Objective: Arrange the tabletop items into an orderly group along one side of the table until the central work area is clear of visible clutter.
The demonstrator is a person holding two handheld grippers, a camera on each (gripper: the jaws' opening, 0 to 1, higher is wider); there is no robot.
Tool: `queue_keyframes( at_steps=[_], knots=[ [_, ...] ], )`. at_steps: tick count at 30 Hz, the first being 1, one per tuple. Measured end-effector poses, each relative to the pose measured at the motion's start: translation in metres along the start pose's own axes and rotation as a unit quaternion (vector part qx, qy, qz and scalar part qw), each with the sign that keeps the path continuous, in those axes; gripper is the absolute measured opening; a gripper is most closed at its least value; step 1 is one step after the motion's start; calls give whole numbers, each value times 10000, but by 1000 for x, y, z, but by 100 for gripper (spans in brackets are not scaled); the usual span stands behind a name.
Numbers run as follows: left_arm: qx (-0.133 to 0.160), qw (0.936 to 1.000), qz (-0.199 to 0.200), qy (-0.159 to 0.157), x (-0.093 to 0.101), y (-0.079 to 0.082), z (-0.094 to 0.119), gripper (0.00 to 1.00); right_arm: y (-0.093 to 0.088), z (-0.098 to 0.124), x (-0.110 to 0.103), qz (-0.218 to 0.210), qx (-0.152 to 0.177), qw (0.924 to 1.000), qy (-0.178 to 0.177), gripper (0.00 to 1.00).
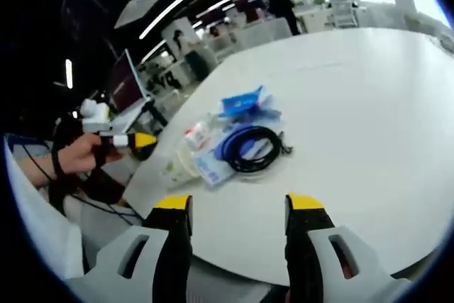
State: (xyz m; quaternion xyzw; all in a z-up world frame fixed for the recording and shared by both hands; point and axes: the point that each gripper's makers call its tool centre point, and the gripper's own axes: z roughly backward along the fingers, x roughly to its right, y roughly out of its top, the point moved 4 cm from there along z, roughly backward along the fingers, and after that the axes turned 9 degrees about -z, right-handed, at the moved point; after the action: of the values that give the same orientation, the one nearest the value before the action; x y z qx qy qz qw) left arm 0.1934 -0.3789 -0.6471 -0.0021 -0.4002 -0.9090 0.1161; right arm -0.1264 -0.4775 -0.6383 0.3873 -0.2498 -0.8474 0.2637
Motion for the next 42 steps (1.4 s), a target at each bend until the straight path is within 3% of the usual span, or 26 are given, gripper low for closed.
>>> queue_keyframes(
  at_steps=[8, 16, 25, 35, 42],
  knots=[
    [-355, 9991, 109, 212, -11, 6, -22, 48, -1, -1, 1, 89, -61, 9999, 66, 51],
    [-560, 9983, 180, -14, -9, 21, -53, 48, -12, 2, 9, -57, -186, 9998, 16, 50],
    [-851, 9962, -162, -90, -4, 34, -90, 49, -7, 1, 18, -97, -269, 9996, -13, 50],
    [-1216, 9921, -236, -185, -2, 27, -117, 52, -2, -2, 22, -74, -380, 9992, -18, 50],
    [-1322, 9903, -256, -332, 6, 23, -124, 49, 0, -5, 21, -82, -416, 9991, -16, 50]
  ],
)
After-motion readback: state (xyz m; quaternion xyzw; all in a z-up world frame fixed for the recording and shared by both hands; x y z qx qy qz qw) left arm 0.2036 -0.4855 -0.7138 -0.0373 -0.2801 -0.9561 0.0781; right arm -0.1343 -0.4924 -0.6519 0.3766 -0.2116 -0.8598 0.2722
